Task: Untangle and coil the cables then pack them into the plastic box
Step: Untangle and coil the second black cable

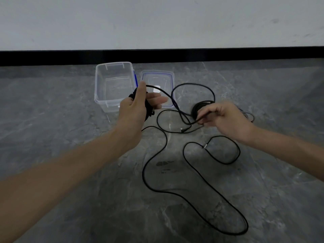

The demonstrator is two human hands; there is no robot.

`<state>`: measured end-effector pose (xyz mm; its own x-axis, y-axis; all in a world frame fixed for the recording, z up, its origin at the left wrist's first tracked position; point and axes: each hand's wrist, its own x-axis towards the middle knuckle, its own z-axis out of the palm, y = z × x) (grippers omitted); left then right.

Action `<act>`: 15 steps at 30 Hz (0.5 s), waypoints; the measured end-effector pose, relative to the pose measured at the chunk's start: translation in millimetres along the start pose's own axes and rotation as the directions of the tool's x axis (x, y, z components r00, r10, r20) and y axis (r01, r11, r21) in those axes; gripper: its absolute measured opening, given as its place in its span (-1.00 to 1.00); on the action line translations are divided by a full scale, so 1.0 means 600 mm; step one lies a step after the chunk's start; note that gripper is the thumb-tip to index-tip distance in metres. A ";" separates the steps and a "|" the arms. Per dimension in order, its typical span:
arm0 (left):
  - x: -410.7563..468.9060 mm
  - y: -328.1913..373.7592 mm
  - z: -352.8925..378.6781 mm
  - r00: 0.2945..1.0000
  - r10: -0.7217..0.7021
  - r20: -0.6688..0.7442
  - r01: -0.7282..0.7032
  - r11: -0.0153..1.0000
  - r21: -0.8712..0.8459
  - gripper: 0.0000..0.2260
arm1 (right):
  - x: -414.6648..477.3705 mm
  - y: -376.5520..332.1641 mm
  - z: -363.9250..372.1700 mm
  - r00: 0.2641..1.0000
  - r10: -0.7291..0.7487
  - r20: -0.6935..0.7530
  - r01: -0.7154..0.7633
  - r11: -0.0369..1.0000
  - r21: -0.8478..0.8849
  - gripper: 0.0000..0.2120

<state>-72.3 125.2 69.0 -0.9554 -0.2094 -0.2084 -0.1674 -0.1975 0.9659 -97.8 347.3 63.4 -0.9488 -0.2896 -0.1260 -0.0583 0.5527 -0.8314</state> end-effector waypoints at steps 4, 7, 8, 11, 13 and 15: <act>-0.001 -0.003 -0.004 1.000 -0.020 -0.015 0.020 1.000 0.009 -0.59 | 0.028 0.046 -0.032 0.961 0.198 -0.192 -0.175 0.976 0.132 -0.58; -0.003 -0.008 0.000 1.000 -0.024 -0.017 0.025 0.999 0.021 -0.60 | 0.030 0.043 -0.047 0.911 0.410 -0.042 -0.342 0.809 0.478 -0.64; -0.003 -0.009 0.001 0.999 -0.026 -0.020 0.026 0.999 0.018 -0.60 | 0.030 0.041 -0.050 0.906 0.423 0.011 -0.356 0.746 0.563 -0.64; -0.001 -0.011 0.003 1.000 -0.023 -0.017 0.023 0.999 0.024 -0.60 | 0.029 0.033 -0.056 0.912 0.396 0.111 -0.355 0.622 0.698 -0.67; -0.003 -0.015 0.002 1.000 -0.015 0.003 0.015 0.999 0.038 -0.60 | 0.030 0.028 -0.057 0.915 0.390 0.102 -0.356 0.663 0.659 -0.72; -0.005 -0.019 0.003 1.000 -0.017 0.013 0.016 0.998 0.054 -0.59 | 0.032 0.027 -0.053 0.926 0.377 0.033 -0.341 0.794 0.504 -0.81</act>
<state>-68.1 129.5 58.9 -0.9554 -0.1935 -0.2229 -0.1960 -0.1489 0.9692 -126.9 375.8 64.7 -0.8902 -0.0855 -0.4475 0.4334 0.1437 -0.8897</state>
